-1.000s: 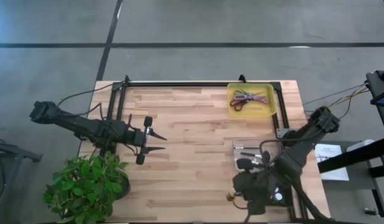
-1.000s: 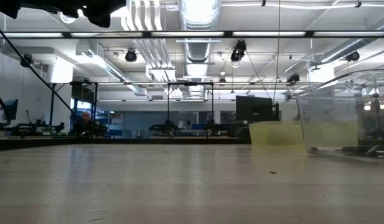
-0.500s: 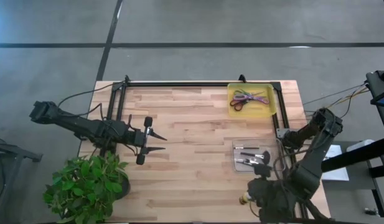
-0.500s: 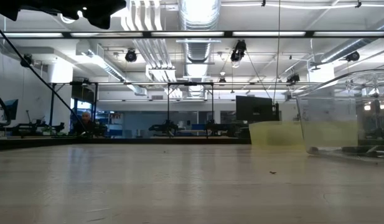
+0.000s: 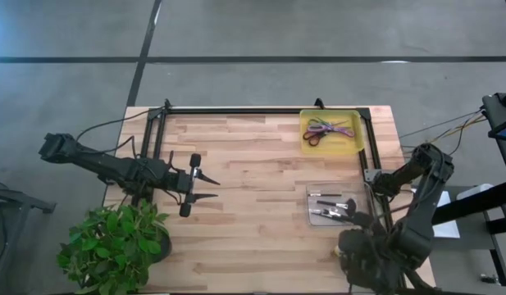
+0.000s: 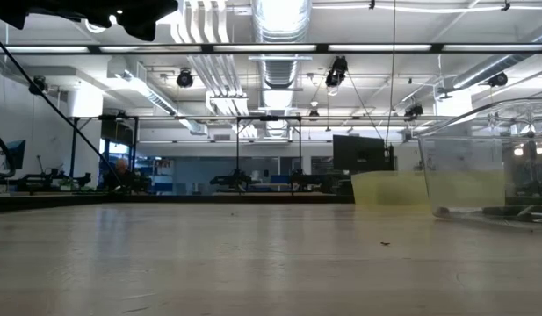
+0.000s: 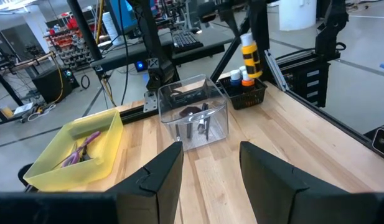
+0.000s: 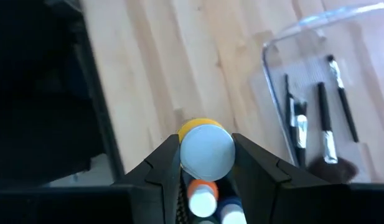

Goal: Pick & Place Paint Supplies
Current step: Put the yellow paint bottle into the black bin

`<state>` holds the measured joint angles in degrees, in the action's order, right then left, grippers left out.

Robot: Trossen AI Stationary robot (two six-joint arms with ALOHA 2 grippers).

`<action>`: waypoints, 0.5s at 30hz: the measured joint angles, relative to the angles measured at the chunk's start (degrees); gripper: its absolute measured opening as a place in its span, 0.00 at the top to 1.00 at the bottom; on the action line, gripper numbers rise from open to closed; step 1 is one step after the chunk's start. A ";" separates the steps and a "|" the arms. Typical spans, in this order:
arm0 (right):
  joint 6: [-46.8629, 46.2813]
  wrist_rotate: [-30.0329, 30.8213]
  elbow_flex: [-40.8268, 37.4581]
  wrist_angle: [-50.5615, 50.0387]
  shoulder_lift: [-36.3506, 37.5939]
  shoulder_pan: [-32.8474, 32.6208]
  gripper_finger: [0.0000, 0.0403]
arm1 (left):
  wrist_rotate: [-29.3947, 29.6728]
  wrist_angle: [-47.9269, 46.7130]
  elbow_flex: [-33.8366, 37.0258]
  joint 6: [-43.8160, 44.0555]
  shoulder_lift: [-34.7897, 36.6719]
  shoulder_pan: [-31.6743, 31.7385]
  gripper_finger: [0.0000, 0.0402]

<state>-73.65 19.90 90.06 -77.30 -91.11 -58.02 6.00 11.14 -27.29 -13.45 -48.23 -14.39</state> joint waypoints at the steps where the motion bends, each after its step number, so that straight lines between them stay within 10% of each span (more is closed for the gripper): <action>1: -0.74 0.02 -0.35 -0.54 0.00 -0.16 0.72 | 0.00 0.00 0.00 0.00 0.00 0.00 0.59; 15: -11.19 -1.95 -10.23 -0.91 2.66 -3.56 0.72 | -0.02 -0.10 0.00 0.42 0.02 -0.02 0.59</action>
<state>-84.84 17.96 79.83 -78.21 -88.45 -61.58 5.98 11.04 -27.29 -13.03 -48.21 -14.41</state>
